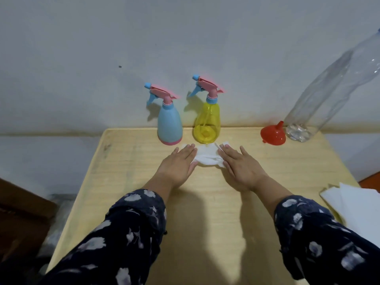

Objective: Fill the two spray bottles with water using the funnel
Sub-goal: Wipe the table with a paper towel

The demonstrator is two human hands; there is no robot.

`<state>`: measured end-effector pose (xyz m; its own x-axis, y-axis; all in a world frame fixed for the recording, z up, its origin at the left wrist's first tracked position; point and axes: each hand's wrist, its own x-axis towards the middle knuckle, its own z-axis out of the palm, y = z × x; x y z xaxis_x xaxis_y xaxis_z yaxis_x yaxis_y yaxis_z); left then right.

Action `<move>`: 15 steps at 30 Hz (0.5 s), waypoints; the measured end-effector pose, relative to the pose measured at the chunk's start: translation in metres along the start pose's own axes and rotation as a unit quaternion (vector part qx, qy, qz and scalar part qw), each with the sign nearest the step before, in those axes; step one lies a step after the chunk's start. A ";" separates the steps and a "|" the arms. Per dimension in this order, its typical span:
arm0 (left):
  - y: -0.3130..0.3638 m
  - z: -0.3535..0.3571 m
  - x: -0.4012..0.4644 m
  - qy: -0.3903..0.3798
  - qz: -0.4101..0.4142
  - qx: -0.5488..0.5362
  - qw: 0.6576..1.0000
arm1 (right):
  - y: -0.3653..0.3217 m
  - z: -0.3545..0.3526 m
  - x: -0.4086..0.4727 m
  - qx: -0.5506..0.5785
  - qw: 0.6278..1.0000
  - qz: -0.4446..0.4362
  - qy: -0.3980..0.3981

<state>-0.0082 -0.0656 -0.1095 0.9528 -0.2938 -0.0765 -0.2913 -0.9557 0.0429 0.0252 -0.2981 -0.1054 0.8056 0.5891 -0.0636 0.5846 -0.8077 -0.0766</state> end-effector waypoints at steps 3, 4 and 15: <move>-0.002 0.018 0.016 -0.046 0.002 0.000 0.999 | 0.010 0.011 0.005 0.005 1.000 0.022 -0.010; -0.002 0.020 0.018 -0.046 0.003 -0.003 0.999 | 0.014 0.014 0.006 0.001 1.000 0.025 -0.017; -0.006 0.013 0.027 0.007 0.017 -0.013 1.000 | 0.019 0.017 0.016 0.027 0.999 0.044 -0.017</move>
<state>0.0185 -0.0683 -0.1252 0.9435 -0.3256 -0.0611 -0.3213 -0.9444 0.0706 0.0473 -0.3038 -0.1245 0.8492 0.5174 -0.1060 0.5051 -0.8542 -0.1230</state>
